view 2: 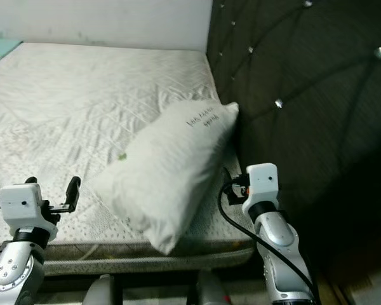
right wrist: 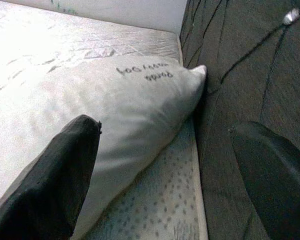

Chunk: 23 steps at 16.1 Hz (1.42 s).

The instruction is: Clean up the room

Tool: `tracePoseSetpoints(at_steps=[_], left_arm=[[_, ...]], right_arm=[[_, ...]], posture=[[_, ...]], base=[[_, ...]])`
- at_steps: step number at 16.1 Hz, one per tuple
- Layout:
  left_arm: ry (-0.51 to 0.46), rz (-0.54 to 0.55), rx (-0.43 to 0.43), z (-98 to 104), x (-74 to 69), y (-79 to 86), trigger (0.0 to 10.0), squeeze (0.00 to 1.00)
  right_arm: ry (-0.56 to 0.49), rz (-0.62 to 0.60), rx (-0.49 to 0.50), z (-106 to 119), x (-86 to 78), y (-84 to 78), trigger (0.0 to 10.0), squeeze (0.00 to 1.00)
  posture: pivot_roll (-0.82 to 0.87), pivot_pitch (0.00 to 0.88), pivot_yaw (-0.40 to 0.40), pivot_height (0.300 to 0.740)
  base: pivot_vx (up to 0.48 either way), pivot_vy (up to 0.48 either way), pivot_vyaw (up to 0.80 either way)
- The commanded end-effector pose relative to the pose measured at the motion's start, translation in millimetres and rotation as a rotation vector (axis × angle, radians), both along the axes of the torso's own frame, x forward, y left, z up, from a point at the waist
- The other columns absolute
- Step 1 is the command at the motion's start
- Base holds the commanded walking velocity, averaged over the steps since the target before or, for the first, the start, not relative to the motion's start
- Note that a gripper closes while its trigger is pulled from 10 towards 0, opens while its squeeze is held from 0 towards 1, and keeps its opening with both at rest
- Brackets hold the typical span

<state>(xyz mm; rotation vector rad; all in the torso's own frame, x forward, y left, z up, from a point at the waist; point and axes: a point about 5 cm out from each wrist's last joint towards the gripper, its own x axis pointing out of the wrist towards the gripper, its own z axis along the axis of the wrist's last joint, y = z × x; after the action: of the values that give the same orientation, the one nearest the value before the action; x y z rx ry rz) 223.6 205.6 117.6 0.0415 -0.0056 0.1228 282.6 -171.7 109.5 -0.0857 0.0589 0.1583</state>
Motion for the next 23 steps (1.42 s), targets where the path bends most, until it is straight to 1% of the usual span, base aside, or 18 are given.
tracePoseSetpoints(at_steps=[1,4,6,7,9,14,21,23], left_arm=[[0.004,0.01,0.002,-0.2,0.9,0.2,10.0,0.0],[0.003,0.009,0.007,0.4,4.2,-0.5,10.0,0.0],[-0.006,0.019,0.013,2.0,8.3,1.3,10.0,0.0],[-0.005,0.023,0.011,1.9,8.5,1.3,10.0,0.0],[-0.004,0.024,0.012,1.9,8.8,1.1,10.0,0.0],[-0.008,0.039,0.013,2.4,9.5,0.9,10.0,0.0],[-0.014,0.036,0.032,4.2,10.7,0.6,10.0,0.0],[-0.013,0.037,0.027,3.8,10.9,0.5,10.0,0.0]], right_arm=[[-0.009,0.005,-0.005,2.5,1.1,-0.5,10.0,0.0],[-0.007,0.021,-0.004,2.2,1.2,1.1,10.0,0.0],[-0.009,0.025,-0.006,2.2,0.8,1.7,10.0,0.0],[-0.009,0.026,-0.008,2.4,0.7,1.7,10.0,0.0],[-0.008,0.032,-0.01,2.6,0.8,2.5,10.0,0.0],[-0.007,0.048,-0.014,2.8,2.9,4.1,10.0,0.0],[-0.006,0.082,-0.032,2.1,3.7,7.2,10.0,0.0],[-0.003,0.087,-0.028,1.6,3.7,8.1,10.0,0.0]], posture=[[0.03,0.089,-0.05,0.646],[0.03,0.086,-0.048,0.642],[0.03,0.085,-0.047,0.619],[0.03,0.087,-0.047,0.604],[0.03,0.091,-0.049,0.59],[0.03,0.101,-0.057,0.52],[0.03,0.105,-0.058,0.52],[0.03,0.105,-0.058,0.497]], base=[[0.0,0.0,0.0],[0.0,0.0,0.0],[0.0,0.0,0.0],[0.0,0.0,0.0],[0.0,0.0,0.0],[0.0,0.0,0.0],[0.0,0.0,0.0],[0.0,0.0,0.0]])
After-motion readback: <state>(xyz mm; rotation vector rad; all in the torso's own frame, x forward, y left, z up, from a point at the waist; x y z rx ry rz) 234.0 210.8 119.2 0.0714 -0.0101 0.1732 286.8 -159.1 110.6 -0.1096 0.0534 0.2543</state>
